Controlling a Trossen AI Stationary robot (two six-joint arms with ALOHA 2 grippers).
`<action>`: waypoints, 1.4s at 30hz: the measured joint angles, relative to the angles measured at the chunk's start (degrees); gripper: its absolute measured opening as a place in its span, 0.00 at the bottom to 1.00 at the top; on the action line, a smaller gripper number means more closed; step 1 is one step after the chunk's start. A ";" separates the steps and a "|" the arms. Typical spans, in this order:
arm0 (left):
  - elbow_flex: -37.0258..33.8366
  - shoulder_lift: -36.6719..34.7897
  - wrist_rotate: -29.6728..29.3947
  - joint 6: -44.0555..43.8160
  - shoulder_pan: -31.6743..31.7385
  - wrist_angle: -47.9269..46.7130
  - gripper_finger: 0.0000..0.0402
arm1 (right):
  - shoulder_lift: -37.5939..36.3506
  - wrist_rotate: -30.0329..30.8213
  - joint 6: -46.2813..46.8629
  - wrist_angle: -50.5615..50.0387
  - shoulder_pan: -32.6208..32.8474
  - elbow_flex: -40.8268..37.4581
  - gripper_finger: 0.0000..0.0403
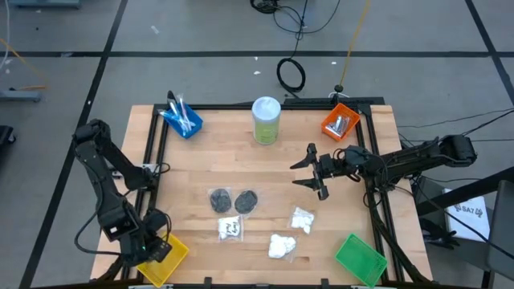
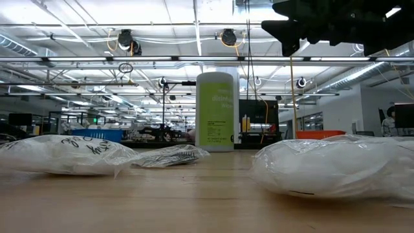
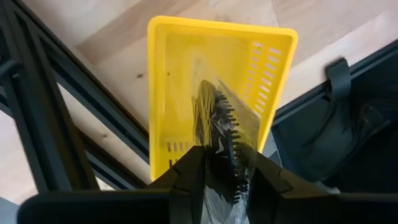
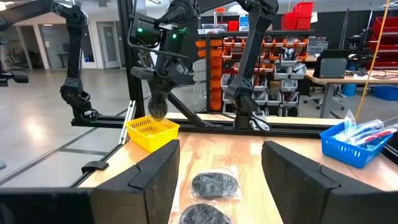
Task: Pick & Place Travel size toiletries
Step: Put the black hairbrush into the yellow bin
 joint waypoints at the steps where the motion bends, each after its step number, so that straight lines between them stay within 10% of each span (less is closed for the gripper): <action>1: 0.00 0.00 -0.02 0.00 0.00 0.59 0.22 | 0.00 0.00 0.00 0.00 0.00 0.00 0.53; 42: 0.02 0.02 -5.66 3.65 1.62 12.57 0.22 | 0.00 -0.09 6.14 3.72 0.09 0.00 0.52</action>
